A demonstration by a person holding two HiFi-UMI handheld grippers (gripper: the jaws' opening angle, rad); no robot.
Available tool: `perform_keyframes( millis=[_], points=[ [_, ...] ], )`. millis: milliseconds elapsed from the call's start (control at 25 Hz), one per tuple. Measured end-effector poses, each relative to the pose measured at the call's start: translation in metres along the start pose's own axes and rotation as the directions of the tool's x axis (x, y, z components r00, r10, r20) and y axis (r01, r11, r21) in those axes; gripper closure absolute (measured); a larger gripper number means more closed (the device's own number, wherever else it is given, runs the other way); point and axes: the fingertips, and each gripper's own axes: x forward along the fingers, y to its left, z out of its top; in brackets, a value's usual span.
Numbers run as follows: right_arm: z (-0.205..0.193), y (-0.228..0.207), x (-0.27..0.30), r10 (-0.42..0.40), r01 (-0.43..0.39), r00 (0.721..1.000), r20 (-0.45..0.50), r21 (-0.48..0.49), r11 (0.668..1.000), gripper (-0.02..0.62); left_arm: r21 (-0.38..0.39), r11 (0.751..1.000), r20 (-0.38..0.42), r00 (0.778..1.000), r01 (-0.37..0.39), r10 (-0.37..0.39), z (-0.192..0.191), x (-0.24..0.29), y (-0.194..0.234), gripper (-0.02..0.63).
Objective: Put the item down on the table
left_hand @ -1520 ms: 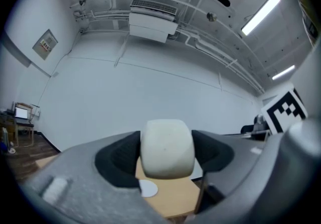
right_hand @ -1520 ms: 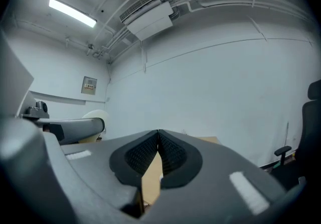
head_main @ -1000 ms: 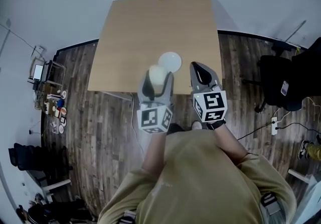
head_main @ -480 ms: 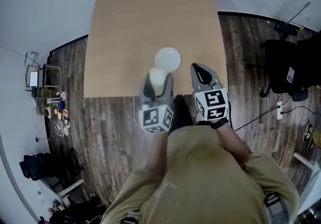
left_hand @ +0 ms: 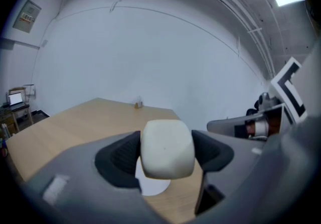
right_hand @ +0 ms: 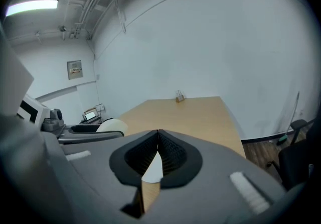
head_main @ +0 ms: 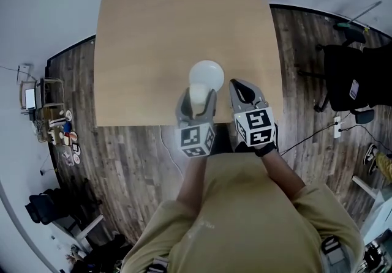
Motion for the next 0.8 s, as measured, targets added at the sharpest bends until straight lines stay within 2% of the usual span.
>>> perform_keyframes(
  millis=[320, 800],
  points=[
    [-0.024, -0.011, 0.053, -0.045, 0.050, 0.994, -0.097, 0.044, 0.998, 0.589, -0.007, 0.999, -0.124, 0.992, 0.031, -0.032, -0.038, 0.049, 0.038, 0.288],
    [-0.061, -0.028, 0.099, -0.114, 0.135, 0.968, -0.225, 0.081, 0.987, 0.588, 0.001, 0.995, -0.296, 0.950, 0.100, -0.095, -0.106, 0.113, 0.067, 0.288]
  ],
)
